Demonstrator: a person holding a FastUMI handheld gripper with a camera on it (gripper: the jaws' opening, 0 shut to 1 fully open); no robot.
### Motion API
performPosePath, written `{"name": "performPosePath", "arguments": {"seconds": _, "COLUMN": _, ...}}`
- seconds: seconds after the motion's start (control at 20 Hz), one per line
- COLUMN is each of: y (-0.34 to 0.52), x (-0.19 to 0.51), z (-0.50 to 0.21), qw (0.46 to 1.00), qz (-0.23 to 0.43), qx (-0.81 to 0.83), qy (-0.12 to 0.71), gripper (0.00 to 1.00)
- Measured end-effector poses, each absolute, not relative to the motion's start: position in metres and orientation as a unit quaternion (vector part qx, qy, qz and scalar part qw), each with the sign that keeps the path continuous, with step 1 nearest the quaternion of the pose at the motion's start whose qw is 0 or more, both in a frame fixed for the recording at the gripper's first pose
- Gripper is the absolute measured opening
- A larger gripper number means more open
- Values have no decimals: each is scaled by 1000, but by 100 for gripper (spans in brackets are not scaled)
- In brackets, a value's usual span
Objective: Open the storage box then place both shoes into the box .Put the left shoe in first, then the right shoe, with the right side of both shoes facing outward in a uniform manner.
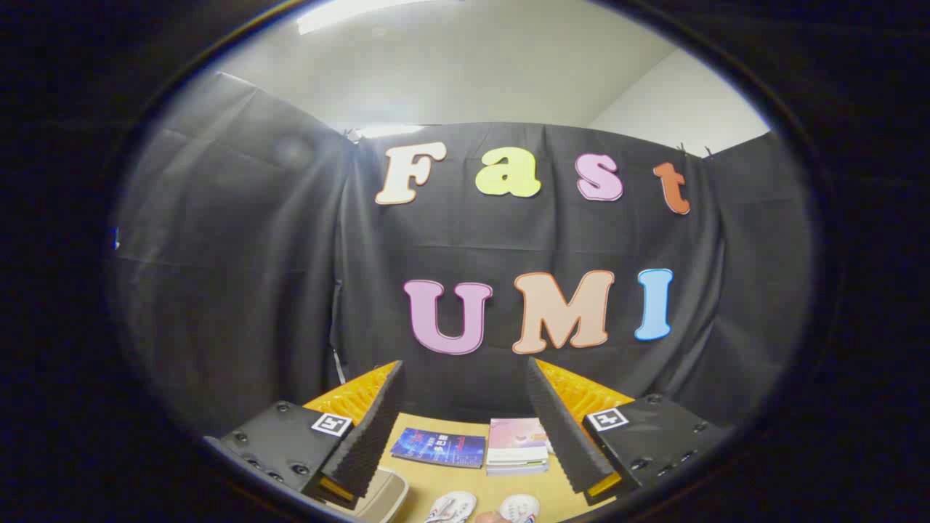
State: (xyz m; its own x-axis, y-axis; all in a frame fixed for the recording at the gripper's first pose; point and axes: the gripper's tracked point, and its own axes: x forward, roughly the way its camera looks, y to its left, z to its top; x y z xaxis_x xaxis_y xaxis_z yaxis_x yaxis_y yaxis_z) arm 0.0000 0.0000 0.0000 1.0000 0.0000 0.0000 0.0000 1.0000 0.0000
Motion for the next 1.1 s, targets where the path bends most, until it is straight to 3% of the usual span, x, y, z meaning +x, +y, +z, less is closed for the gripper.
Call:
{"name": "performPosePath", "arguments": {"seconds": 0.75, "y": -21, "x": 53, "z": -8, "qw": 1000, "qz": 1, "qx": 1, "qy": 5, "gripper": 100}}
{"name": "performPosePath", "arguments": {"seconds": 1.1, "y": -6, "x": 65, "z": -54, "qw": 998, "qz": 33, "qx": 21, "qy": 47, "gripper": 100}}
